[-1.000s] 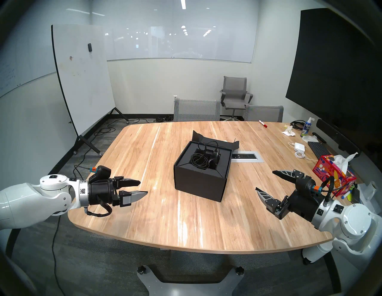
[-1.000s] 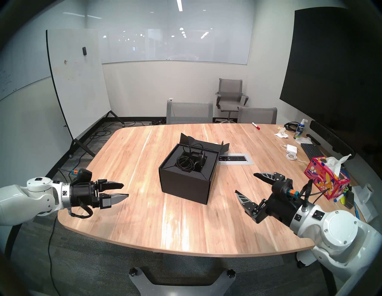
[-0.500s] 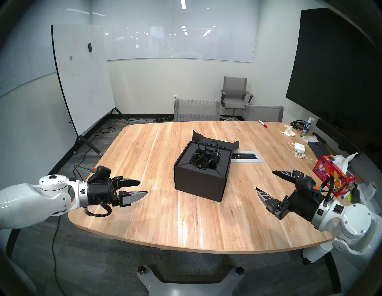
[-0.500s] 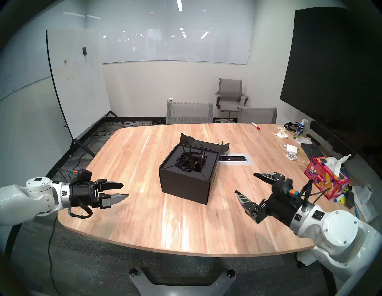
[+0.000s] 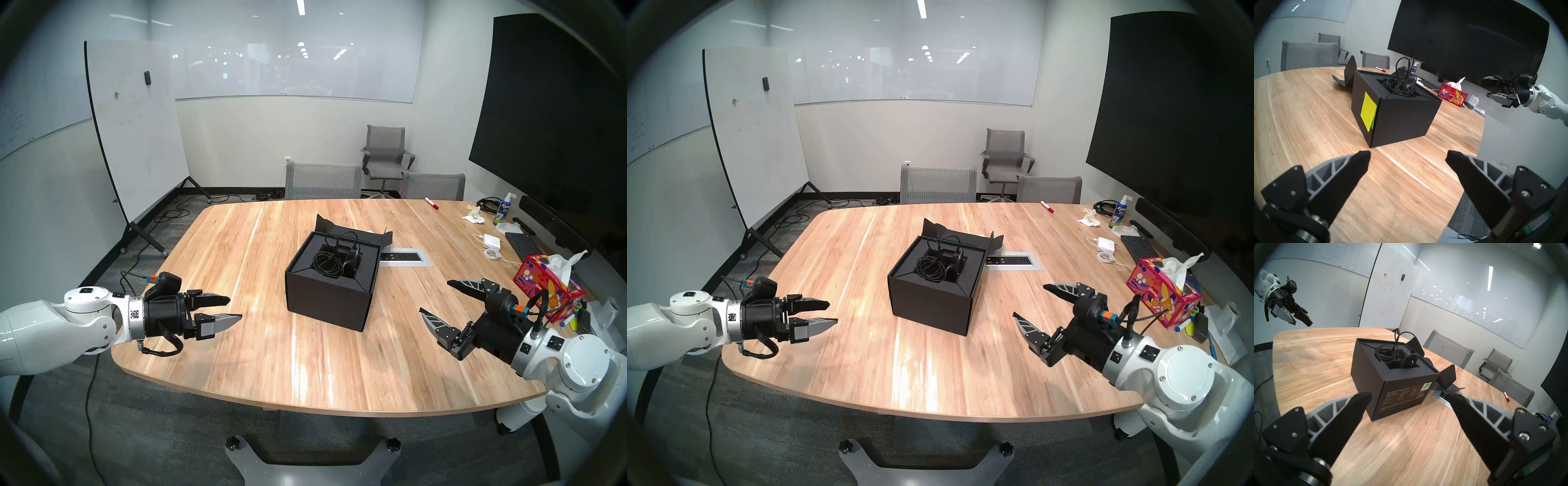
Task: Open the box and place the mouse inside
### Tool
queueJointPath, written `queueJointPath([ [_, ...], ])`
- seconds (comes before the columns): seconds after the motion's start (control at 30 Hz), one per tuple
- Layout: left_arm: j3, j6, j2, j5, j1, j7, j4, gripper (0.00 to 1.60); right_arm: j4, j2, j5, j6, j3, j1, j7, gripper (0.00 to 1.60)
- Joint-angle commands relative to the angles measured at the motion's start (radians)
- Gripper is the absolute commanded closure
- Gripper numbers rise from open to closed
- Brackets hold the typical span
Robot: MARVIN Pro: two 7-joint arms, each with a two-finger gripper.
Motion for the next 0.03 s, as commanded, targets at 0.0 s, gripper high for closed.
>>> queueJointPath([
  [0.0, -0.009, -0.007, 0.002, -0.004, -0.008, 0.001, -0.006, 0.00, -0.012, 0.001, -0.002, -0.003, 0.004, 0.003, 0.001, 0.00],
])
